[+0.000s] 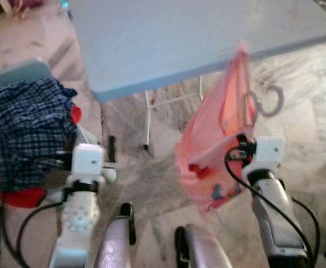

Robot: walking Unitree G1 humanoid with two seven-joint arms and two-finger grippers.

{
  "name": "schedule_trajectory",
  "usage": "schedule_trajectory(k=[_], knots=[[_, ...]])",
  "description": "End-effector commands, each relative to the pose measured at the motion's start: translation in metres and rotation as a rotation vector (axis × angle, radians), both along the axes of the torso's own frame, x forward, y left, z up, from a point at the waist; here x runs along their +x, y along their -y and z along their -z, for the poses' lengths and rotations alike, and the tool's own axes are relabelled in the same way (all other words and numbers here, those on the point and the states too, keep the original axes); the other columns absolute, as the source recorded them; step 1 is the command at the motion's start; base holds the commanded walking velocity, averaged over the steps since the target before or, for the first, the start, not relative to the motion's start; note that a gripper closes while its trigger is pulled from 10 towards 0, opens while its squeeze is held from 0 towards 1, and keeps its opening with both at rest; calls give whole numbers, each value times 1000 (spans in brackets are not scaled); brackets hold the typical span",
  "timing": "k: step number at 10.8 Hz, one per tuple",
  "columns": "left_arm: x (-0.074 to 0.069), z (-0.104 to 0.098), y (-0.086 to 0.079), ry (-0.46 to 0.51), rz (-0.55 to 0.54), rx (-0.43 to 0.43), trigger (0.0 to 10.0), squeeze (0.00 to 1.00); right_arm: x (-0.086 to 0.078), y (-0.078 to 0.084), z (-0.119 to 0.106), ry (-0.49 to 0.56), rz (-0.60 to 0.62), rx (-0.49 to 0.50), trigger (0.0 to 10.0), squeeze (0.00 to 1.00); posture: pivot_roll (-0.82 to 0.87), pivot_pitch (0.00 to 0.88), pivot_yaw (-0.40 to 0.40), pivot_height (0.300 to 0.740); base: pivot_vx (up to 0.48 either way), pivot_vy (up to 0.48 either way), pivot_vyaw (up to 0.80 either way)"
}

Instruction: Hang hanger

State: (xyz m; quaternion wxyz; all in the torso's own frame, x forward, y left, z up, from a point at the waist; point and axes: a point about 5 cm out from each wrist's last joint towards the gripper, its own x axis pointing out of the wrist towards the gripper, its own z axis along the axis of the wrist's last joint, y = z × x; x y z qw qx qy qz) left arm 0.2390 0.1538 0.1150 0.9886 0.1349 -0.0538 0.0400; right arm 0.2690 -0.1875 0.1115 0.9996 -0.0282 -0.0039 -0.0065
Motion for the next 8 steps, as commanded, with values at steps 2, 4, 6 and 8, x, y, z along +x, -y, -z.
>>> schedule_trajectory(k=[2, 4, 6, 8], knots=[[-2, 7, 3, -34, 3, -1, 10000, 0, -4, 7, 7, -24, 28, -4, 10000, 0, 13, 327, -55, 740, -420, 0, 0], [0, 7, 4, -37, 11, -2, 10000, 0, -3, 7, 7, -24, 28, -15, 10000, 0, 9, 327, -52, 740, -418, 0, 0], [1, 8, 5, -41, 10, -5, 10000, 0, -2, 7, 7, -31, 13, -19, 10000, 0, 2, 327, -54, 740, -403, 0, 0], [2, 8, 7, -47, 12, -17, 10000, 0, 0, 6, 7, -37, -13, -17, 10000, 0, 0, 328, -54, 740, -208, 0, 0]])
